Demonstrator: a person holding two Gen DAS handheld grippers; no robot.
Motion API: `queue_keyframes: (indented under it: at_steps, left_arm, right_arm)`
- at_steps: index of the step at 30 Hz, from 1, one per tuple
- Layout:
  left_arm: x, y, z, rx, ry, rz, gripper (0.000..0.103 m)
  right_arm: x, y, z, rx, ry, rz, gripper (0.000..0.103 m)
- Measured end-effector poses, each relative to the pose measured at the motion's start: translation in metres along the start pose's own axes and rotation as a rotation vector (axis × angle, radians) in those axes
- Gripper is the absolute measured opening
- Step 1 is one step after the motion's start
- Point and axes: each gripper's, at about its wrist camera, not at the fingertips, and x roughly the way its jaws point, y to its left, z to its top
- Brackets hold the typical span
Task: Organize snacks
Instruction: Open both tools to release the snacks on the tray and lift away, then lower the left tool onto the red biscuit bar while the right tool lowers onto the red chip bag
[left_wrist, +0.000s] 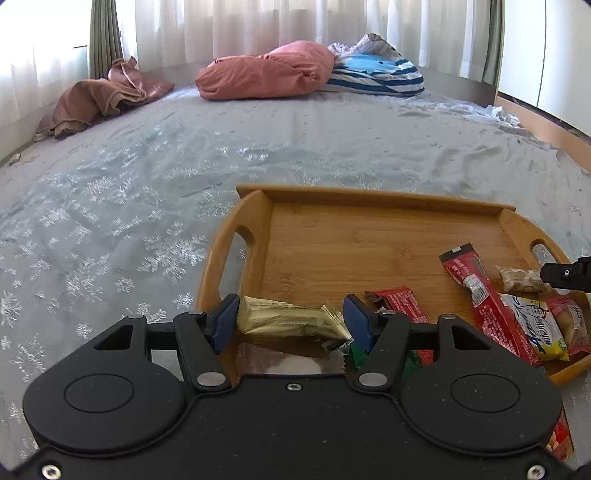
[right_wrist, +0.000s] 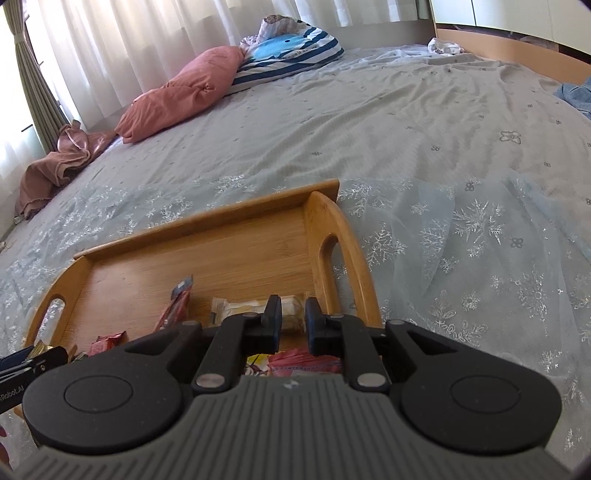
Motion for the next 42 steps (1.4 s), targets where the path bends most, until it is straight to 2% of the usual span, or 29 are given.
queue_keyframes:
  at_steps: [5, 10, 11, 13, 15, 19, 31, 34, 39, 42]
  left_arm:
    - [-0.014, 0.001, 0.002, 0.009, -0.016, -0.006, 0.060]
    - [-0.031, 0.003, 0.002, 0.013, -0.034, -0.012, 0.070]
    - [-0.034, 0.004, 0.002, 0.015, -0.038, -0.017, 0.071]
    - [-0.043, 0.004, 0.000, 0.023, -0.044, -0.031, 0.075]
    - [-0.051, 0.004, -0.002, 0.030, -0.049, -0.038, 0.078]
    - [-0.065, 0.005, -0.005, 0.038, -0.050, -0.054, 0.084]
    - [-0.096, 0.012, -0.034, 0.029, -0.009, -0.082, 0.089]
    - [-0.099, 0.015, -0.042, 0.024, 0.004, -0.086, 0.090]
    - [-0.100, 0.017, -0.054, 0.026, 0.026, -0.088, 0.092]
    - [-0.101, 0.017, -0.061, 0.032, 0.032, -0.088, 0.092]
  right_arm:
    - [-0.011, 0.009, -0.001, -0.037, -0.010, 0.011, 0.024]
    - [-0.026, 0.021, -0.006, -0.096, -0.025, 0.019, 0.024]
    - [-0.029, 0.024, -0.007, -0.107, -0.028, 0.022, 0.031]
    - [-0.035, 0.029, -0.009, -0.130, -0.034, 0.025, 0.035]
    - [-0.042, 0.034, -0.012, -0.155, -0.037, 0.028, 0.043]
    - [-0.053, 0.040, -0.018, -0.186, -0.039, 0.042, 0.046]
    - [-0.078, 0.053, -0.045, -0.277, -0.017, 0.106, 0.061]
    - [-0.083, 0.054, -0.052, -0.294, -0.006, 0.127, 0.068]
    - [-0.089, 0.054, -0.064, -0.291, 0.003, 0.181, 0.087]
    - [-0.089, 0.051, -0.070, -0.270, 0.022, 0.212, 0.089]
